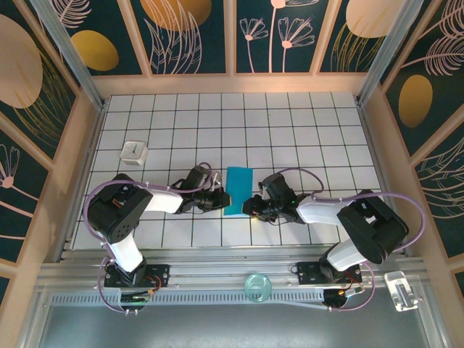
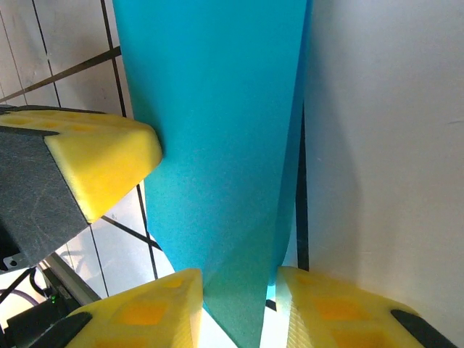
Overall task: Fold a paper plane with a square sheet of paper (pick it up from the middle)
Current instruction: Fold the triangle a second time at the center of the table.
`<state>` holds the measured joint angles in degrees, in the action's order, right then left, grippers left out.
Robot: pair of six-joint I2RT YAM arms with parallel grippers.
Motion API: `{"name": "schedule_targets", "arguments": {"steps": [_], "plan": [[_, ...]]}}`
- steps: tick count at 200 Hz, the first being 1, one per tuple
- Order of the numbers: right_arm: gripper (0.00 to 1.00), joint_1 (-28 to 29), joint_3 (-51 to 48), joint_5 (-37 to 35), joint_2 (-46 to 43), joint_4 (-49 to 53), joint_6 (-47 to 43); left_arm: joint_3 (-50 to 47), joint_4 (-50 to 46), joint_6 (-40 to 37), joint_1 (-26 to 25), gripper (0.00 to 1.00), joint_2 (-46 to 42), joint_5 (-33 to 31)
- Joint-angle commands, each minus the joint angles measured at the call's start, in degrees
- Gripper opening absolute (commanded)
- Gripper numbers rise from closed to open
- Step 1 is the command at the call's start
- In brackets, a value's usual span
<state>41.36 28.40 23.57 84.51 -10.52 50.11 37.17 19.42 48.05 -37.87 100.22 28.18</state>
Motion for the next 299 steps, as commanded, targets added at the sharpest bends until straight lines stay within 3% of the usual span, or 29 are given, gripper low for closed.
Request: {"name": "schedule_targets", "arguments": {"steps": [1,111,299], "plan": [[0.32,0.2,-0.8,-1.5,-2.2,0.5,0.2,-1.9,-6.4,-1.3,0.0,0.0,1.6,-1.2],[0.32,-0.8,1.6,-2.9,-1.6,4.9,-1.9,-1.8,-6.8,-1.5,0.0,0.0,1.4,-1.3],[0.24,-5.1,5.7,-0.5,4.3,-1.0,-2.1,-1.1,-8.2,-2.5,0.0,0.0,1.6,-1.4]]}}
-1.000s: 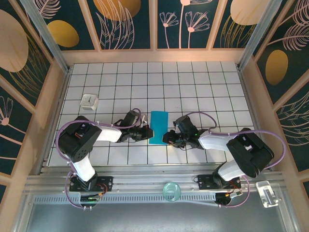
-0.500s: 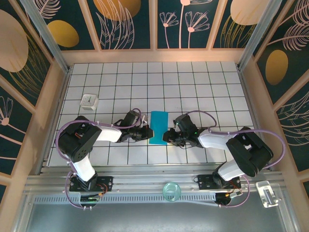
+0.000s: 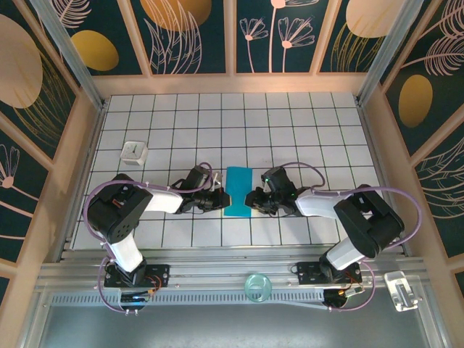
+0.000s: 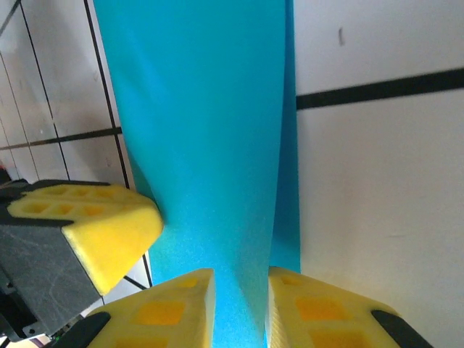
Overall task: Fold a paper plane with a square sheet of paper (pick it up from the middle)
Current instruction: Fold the triangle a second time at the center of the table.
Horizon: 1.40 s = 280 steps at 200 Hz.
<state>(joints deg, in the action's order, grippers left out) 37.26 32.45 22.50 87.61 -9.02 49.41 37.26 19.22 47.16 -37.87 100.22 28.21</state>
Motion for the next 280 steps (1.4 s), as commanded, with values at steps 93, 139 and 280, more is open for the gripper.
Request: {"name": "schedule_targets", "arguments": {"steps": [93,139,280], "plan": [[0.03,-3.3,3.7,1.5,3.3,-1.2,-0.1,0.6,-8.1,-3.1,0.1,0.1,0.4,-1.2],[0.0,-3.3,3.0,2.4,0.2,1.9,6.0,-3.1,-1.7,-8.2,-3.3,0.45,-11.4,-7.2],[0.0,-5.1,3.3,7.0,-2.0,3.4,12.8,-0.2,-3.2,-36.9,-24.3,0.77,-11.3,-37.0]]}}
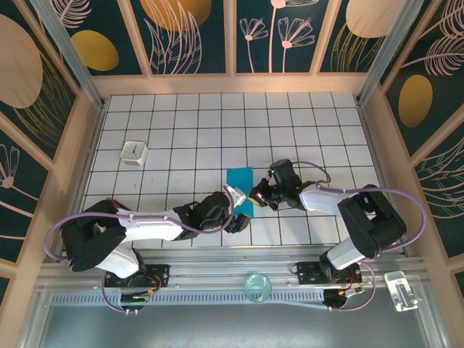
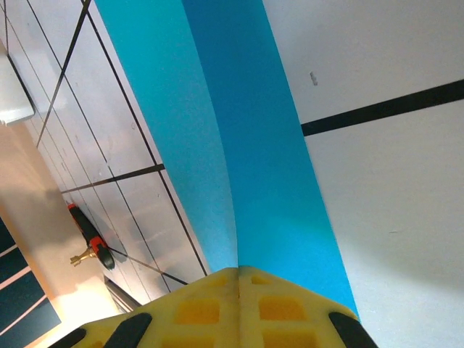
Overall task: Fold a paper plane with a square sheet of paper (pick it up from the middle)
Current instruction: Fold the triangle a second time at the center of the table.
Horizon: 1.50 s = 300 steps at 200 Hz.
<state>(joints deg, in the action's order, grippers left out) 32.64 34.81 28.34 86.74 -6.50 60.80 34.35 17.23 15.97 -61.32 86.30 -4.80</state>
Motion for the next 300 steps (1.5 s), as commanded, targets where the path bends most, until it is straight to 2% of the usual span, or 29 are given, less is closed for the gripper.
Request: {"name": "schedule_targets", "arguments": {"steps": [1,32,56,101,184,213,237,262,284,300], "plan": [[0.0,-0.5,0.9,1.2,-1.1,0.9,1.4,2.7,-1.2,-5.8,-0.8,0.78,2.7,-4.0],[0.0,-0.5,0.9,1.4,-0.7,0.6,1.3,5.4,-1.3,-7.3,-1.3,0.78,6.0,-5.0],[0.0,-0.5,0.6,1.5,-0.5,0.3,1.4,6.6,-1.4,-8.0,-1.3,0.71,7.5,-4.9],[0.0,-0.7,0.5,1.5,-0.3,0.2,1.3,7.6,-2.0,-7.4,-1.2,0.42,7.9,-3.5],[0.0,-0.9,0.0,1.3,0.3,-0.2,1.1,8.0,-2.3,-5.0,-1.3,0.06,8.4,-3.0],[0.03,-0.9,-0.1,1.3,-0.1,0.1,0.7,6.9,-1.1,-4.1,-1.3,0.0,7.6,-2.6],[0.13,-0.9,-0.1,1.1,-2.0,1.4,-0.4,5.7,0.2,-3.0,-1.1,0.0,6.7,-0.9],[0.25,-4.8,0.3,-1.0,-7.5,8.4,-5.5,4.9,1.5,-1.6,-1.0,0.0,6.2,3.8],[0.28,-7.9,1.0,-3.7,-12.6,15.0,-11.3,4.0,2.7,0.4,-0.8,0.0,6.0,7.1],[0.3,-9.3,0.9,-3.2,-14.8,13.1,-14.2,2.7,4.6,2.0,-0.4,0.0,5.3,9.6]]}}
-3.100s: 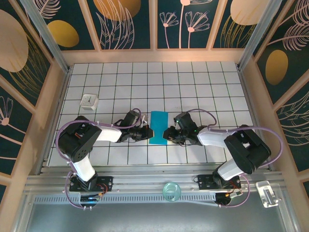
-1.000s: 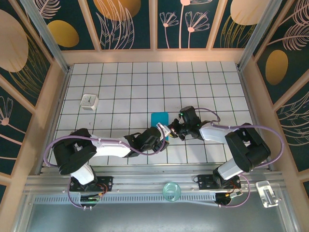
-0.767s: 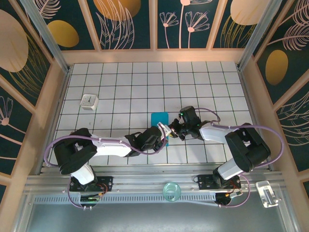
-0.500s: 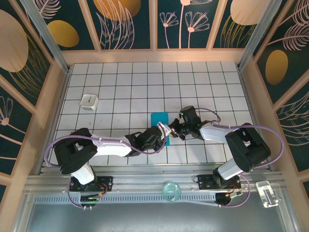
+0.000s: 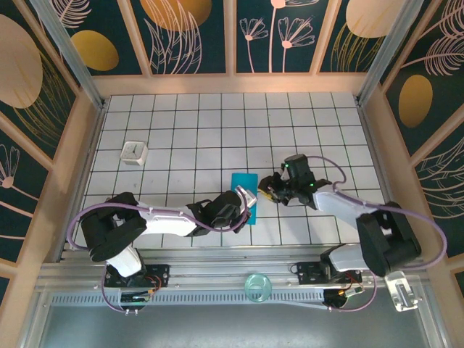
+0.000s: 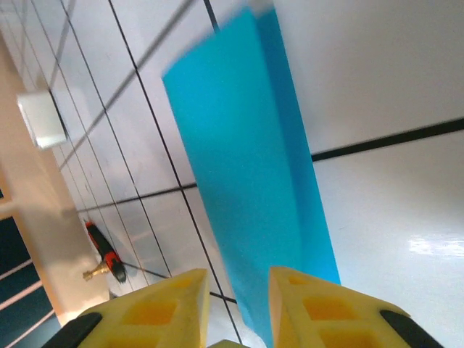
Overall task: Fold a paper plane with a square sheet of paper (pick it up from the middle)
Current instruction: Fold the triangle a second time at the center of the table.
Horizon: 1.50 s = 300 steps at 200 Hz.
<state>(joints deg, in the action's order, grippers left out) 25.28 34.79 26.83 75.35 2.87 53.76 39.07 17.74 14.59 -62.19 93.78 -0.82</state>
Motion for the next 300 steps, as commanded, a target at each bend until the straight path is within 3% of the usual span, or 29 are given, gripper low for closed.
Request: {"name": "schedule_targets", "arguments": {"steps": [1,31,65,115,188,300], "plan": [[0.3,-1.9,1.0,-1.5,-3.4,3.4,-7.3,-2.1,4.2,3.6,0.5,0.0,-2.2,5.8],[0.26,-0.9,4.3,4.6,3.0,-3.4,-10.8,-3.9,7.0,6.3,1.2,0.0,-2.7,8.6],[0.19,1.6,9.3,4.2,12.4,-4.9,-13.8,-4.0,7.8,7.7,2.0,0.0,-2.4,9.8],[0.14,0.9,11.7,1.3,21.6,-3.3,-20.4,-3.2,7.8,7.7,3.4,0.0,-1.3,11.9],[0.13,0.3,11.9,0.1,25.9,0.5,-27.8,-2.6,9.2,9.4,7.8,0.0,-0.3,18.5],[0.1,0.5,10.8,-2.2,26.3,2.1,-30.6,1.9,4.1,7.2,13.3,0.0,4.0,25.1]]}}
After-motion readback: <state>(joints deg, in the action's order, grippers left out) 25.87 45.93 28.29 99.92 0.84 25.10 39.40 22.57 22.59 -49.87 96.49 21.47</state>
